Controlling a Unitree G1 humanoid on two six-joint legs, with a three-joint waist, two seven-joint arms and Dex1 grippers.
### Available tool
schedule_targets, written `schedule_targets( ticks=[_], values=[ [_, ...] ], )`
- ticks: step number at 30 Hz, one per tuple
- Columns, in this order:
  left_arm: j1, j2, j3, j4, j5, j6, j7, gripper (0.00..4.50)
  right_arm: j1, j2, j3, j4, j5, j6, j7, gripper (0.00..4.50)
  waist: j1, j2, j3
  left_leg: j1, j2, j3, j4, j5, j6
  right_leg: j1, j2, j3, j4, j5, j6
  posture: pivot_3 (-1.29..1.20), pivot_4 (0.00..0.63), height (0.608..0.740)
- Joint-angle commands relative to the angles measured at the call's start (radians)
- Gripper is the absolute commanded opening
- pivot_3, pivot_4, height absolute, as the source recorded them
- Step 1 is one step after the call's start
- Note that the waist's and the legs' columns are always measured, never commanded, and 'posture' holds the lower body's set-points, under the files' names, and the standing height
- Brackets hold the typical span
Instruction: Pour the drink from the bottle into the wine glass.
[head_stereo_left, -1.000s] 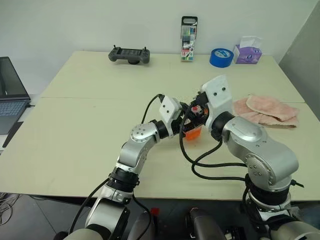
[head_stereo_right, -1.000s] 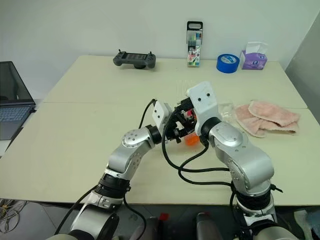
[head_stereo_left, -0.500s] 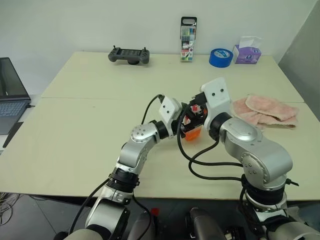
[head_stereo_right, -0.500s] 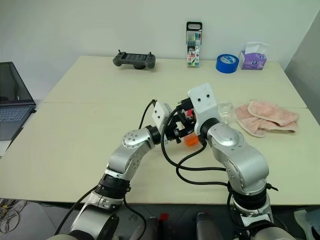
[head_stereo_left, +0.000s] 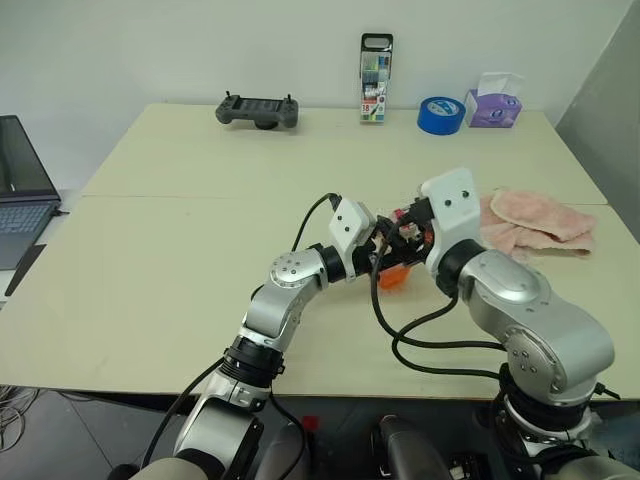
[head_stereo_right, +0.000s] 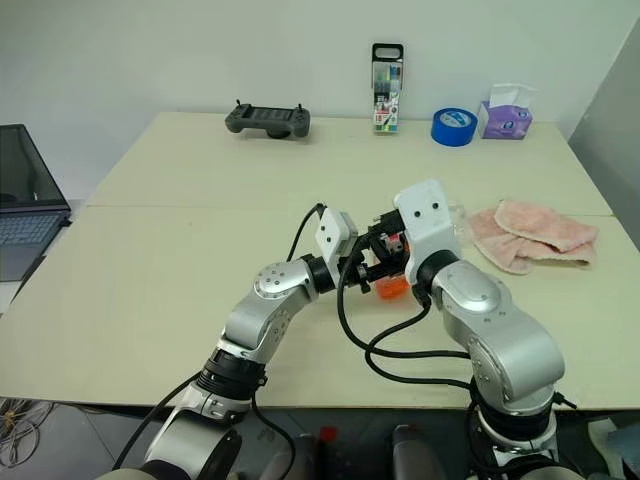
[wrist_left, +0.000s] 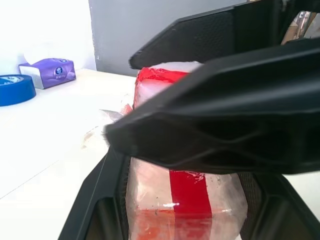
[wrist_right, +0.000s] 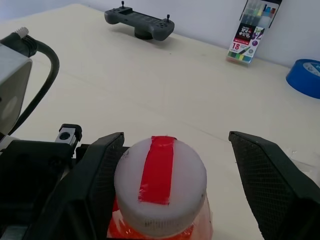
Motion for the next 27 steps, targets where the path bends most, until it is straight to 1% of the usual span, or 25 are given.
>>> schedule_targets(
  ticks=[1,14,27],
  values=[
    [-0.015,0.015,0.048,-0.031,-0.013,-0.028,0.003,2.15,0.017,-0.023,-0.101,-0.045,-0.038,0.023,-0.025,3.55,0.000,0.000,0.000,0.000,0.000,0.000,0.000,0.000,0.000,0.000,0.000,0.000,0.000,0.000,0.000,0.00,0.150,0.740],
    [-0.025,0.021,0.048,-0.015,-0.015,-0.035,-0.004,2.15,0.081,-0.025,-0.099,-0.089,0.019,0.004,0.031,3.55,0.000,0.000,0.000,0.000,0.000,0.000,0.000,0.000,0.000,0.000,0.000,0.000,0.000,0.000,0.001,0.00,0.150,0.740],
    [-0.037,0.023,0.046,0.007,-0.018,-0.046,-0.007,2.15,0.146,-0.066,-0.125,-0.143,0.100,0.007,0.116,3.55,0.000,0.000,0.000,0.001,0.000,0.000,0.000,0.000,0.000,0.001,0.001,0.000,-0.001,-0.001,0.002,0.00,0.150,0.740]
  ],
)
